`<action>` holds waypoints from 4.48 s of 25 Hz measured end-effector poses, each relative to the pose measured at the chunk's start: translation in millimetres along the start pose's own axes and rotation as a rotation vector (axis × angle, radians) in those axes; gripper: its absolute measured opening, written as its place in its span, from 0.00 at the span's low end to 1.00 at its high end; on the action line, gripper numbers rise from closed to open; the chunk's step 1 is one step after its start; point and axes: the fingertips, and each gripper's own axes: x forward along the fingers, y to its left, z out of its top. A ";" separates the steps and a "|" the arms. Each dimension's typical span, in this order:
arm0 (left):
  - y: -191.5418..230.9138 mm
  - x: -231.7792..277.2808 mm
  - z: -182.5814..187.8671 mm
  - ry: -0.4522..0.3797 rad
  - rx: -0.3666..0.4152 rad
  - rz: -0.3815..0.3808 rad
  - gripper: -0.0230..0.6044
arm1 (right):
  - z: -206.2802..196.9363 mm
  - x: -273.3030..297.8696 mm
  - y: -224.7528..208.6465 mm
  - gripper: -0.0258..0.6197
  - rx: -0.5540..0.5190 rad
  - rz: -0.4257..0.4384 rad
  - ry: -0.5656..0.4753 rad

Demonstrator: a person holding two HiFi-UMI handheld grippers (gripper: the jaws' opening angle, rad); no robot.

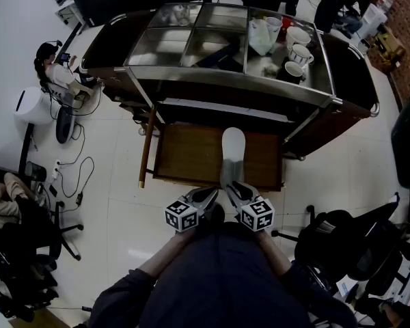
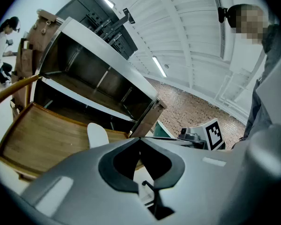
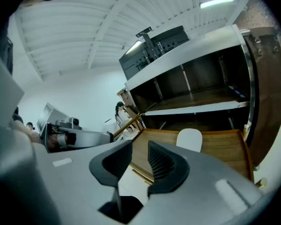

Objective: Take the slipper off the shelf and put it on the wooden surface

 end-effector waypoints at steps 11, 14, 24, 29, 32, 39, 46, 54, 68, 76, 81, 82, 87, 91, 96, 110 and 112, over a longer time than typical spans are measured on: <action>18.1 -16.2 10.5 0.008 0.018 0.005 0.05 | -71.2 100.4 -128.6 0.33 -0.114 -0.204 0.300; 25.4 -29.0 9.4 0.010 0.010 0.037 0.05 | -91.0 125.5 -154.1 0.37 -0.114 -0.234 0.402; 51.7 -35.2 18.8 -0.018 -0.034 0.079 0.05 | -83.5 131.5 -139.2 0.06 -0.080 -0.228 0.400; 46.2 -11.4 25.6 -0.001 -0.021 0.019 0.05 | -35.9 104.8 -108.1 0.06 -0.028 -0.152 0.270; 42.7 -1.3 29.0 0.005 -0.018 -0.006 0.05 | 17.3 103.9 -108.0 0.06 -0.035 -0.134 0.182; 44.5 -11.8 36.8 -0.025 0.003 0.024 0.05 | 142.1 157.2 -175.3 0.06 -0.157 -0.234 0.088; 65.7 -52.6 38.9 -0.102 -0.039 0.154 0.05 | 214.9 217.1 -251.6 0.07 -0.065 -0.391 0.006; 75.8 -64.0 41.8 -0.134 -0.051 0.187 0.05 | 239.8 214.8 -239.6 0.13 -0.129 -0.459 -0.109; 40.3 1.1 32.6 -0.053 0.007 0.003 0.05 | 99.3 49.2 -94.9 0.04 -0.033 -0.241 -0.121; 4.2 39.1 24.7 0.007 0.046 -0.110 0.05 | 27.3 -21.5 -57.2 0.04 0.036 -0.205 -0.090; -6.9 42.7 18.6 0.022 0.060 -0.128 0.05 | 17.0 -34.3 -53.7 0.04 0.030 -0.195 -0.084; -8.4 42.7 17.9 0.023 0.061 -0.129 0.05 | 17.9 -34.2 -53.3 0.04 0.027 -0.191 -0.083; -6.7 36.4 17.0 0.014 0.061 -0.111 0.05 | 17.0 -29.0 -44.2 0.04 0.000 -0.160 -0.071; -1.4 27.9 18.5 -0.006 0.057 -0.085 0.05 | 17.3 -21.9 -36.7 0.04 -0.017 -0.128 -0.055; 5.1 18.9 19.1 -0.022 0.049 -0.057 0.05 | 19.0 -14.0 -27.4 0.04 -0.052 -0.103 -0.038; 4.9 19.0 17.8 -0.018 0.053 -0.064 0.05 | 16.1 -16.7 -29.3 0.04 -0.059 -0.128 -0.028; 3.2 19.9 16.4 -0.013 0.054 -0.069 0.05 | 15.1 -18.0 -29.6 0.04 -0.054 -0.128 -0.029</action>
